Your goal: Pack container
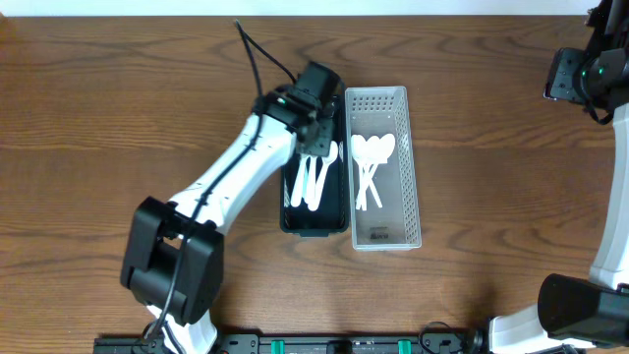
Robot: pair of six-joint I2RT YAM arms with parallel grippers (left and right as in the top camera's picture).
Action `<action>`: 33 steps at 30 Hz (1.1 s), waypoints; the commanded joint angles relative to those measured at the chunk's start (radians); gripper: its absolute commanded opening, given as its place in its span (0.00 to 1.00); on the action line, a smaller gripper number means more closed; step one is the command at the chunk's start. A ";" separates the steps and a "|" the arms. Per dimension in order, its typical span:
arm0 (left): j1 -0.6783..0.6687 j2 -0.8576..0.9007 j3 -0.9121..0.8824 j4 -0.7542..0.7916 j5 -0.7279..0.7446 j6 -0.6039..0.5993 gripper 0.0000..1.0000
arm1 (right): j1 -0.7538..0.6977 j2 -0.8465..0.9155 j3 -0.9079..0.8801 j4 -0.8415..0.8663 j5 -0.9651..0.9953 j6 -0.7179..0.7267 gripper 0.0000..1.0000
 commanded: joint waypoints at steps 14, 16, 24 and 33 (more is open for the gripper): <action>0.483 -0.190 0.066 0.288 -0.164 0.065 0.98 | 0.211 0.180 -0.003 0.555 -0.091 -0.026 0.99; 0.537 -0.184 0.066 0.312 -0.164 0.121 0.98 | 0.224 0.225 -0.003 0.630 -0.090 -0.026 0.99; 0.607 -0.204 0.021 0.217 -0.128 0.263 0.98 | 0.175 0.256 -0.005 0.556 -0.072 -0.002 0.99; 0.606 -0.401 -0.345 0.434 -0.050 0.262 0.98 | 0.050 0.060 -0.460 0.726 -0.076 -0.037 0.99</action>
